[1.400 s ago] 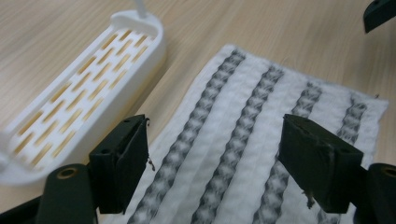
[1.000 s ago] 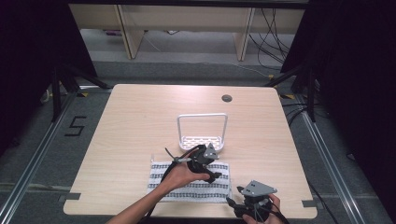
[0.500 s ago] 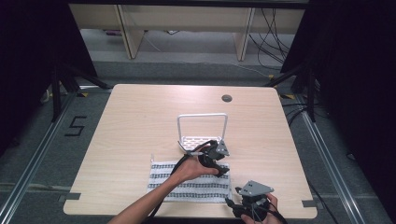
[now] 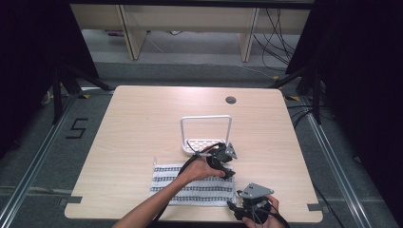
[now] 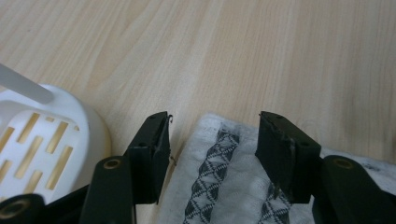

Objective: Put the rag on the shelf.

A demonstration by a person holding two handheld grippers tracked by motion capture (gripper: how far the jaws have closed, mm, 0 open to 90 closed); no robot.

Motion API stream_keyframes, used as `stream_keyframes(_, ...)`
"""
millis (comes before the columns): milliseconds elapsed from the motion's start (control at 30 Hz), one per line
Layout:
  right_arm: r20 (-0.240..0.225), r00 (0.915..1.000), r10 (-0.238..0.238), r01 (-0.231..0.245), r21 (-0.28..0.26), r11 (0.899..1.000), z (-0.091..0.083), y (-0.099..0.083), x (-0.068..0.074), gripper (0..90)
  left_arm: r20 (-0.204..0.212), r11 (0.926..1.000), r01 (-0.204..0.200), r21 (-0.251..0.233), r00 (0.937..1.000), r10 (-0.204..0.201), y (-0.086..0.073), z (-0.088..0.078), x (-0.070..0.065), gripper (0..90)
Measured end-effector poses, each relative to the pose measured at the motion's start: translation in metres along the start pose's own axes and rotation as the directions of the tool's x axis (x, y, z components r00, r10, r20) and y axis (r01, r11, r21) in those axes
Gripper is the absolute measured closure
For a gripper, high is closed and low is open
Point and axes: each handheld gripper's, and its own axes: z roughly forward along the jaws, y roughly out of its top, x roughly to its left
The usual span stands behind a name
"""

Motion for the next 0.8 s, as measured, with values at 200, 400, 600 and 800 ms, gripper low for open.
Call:
stream_keyframes(200,0.000,1.0000,0.007,-0.007,0.012,1.000,0.0039,-0.0001,-0.0015,47.0,0.030,1.0000,0.004,0.002,0.9995,-0.004,-0.0011,0.0021,0.0029,49.2)
stream_keyframes(400,-0.001,1.0000,0.004,-0.004,0.008,1.000,0.0062,0.0004,-0.0028,53.0,0.042,1.0000,-0.007,0.002,0.9991,0.007,-0.0016,0.0025,0.0019,54.9)
stream_keyframes(600,0.004,0.9996,0.027,-0.027,-0.003,1.000,0.0065,0.0003,-0.0050,66.0,0.050,1.0000,0.000,0.004,0.9988,-0.001,-0.0019,0.0014,0.0041,67.1)
stream_keyframes(800,-0.008,0.9997,0.024,-0.024,-0.026,0.999,0.0079,0.0000,-0.0082,80.1,0.059,1.0000,0.003,0.006,0.9982,-0.003,-0.0022,0.0006,0.0047,79.2)
